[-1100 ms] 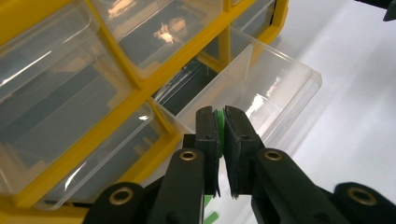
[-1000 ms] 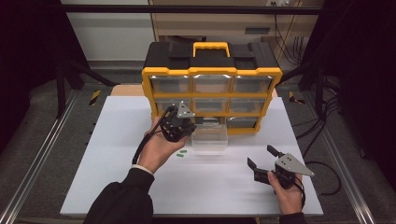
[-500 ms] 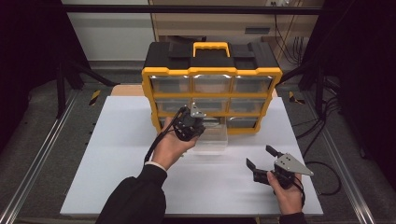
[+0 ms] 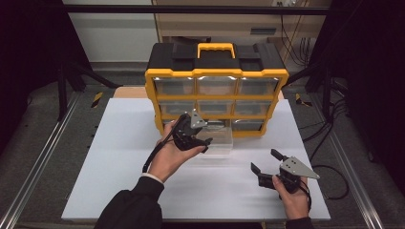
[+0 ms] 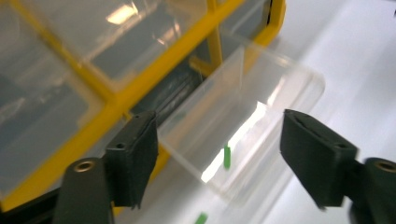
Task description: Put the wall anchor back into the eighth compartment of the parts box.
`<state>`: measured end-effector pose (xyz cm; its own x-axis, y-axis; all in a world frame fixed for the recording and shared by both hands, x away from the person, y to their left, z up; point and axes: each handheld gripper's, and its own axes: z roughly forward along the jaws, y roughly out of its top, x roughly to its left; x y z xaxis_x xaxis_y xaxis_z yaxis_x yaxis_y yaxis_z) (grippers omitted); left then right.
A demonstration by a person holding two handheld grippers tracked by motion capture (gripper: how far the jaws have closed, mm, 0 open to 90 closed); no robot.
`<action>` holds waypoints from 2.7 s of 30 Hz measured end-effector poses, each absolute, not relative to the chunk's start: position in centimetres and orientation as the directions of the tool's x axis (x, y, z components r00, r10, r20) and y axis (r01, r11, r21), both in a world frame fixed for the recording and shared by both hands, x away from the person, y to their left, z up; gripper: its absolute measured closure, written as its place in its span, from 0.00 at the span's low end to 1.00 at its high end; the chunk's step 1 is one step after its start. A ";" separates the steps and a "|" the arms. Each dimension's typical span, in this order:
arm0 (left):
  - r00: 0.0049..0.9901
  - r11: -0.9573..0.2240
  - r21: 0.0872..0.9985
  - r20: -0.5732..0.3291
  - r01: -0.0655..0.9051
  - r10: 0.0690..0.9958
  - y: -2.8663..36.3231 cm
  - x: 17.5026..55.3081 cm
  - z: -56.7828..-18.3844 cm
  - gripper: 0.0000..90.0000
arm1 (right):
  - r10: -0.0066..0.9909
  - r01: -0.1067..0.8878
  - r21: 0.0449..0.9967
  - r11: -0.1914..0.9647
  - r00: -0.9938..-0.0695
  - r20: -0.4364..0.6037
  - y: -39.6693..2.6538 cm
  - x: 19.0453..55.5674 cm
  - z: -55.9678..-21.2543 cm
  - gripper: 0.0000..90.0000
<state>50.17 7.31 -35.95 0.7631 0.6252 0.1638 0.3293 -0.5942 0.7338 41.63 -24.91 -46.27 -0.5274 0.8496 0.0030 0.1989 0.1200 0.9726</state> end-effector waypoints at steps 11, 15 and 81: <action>0.746 -0.605 0.685 0.136 0.405 0.652 11.0 50.7 -38.2 0.16 | 0.853 0.193 0.973 0.124 -0.521 -0.005 -25.1 41.7 -46.3 0.09; 0.740 -0.597 0.679 0.116 0.428 0.663 11.8 51.2 -39.2 0.18 | 0.854 0.202 0.972 0.124 -0.520 -0.001 -25.2 41.8 -46.4 0.09; 0.746 -0.655 0.538 0.069 0.531 0.662 9.6 53.2 -45.8 0.94 | 0.852 0.204 0.971 0.125 -0.523 0.001 -25.4 41.8 -46.4 0.08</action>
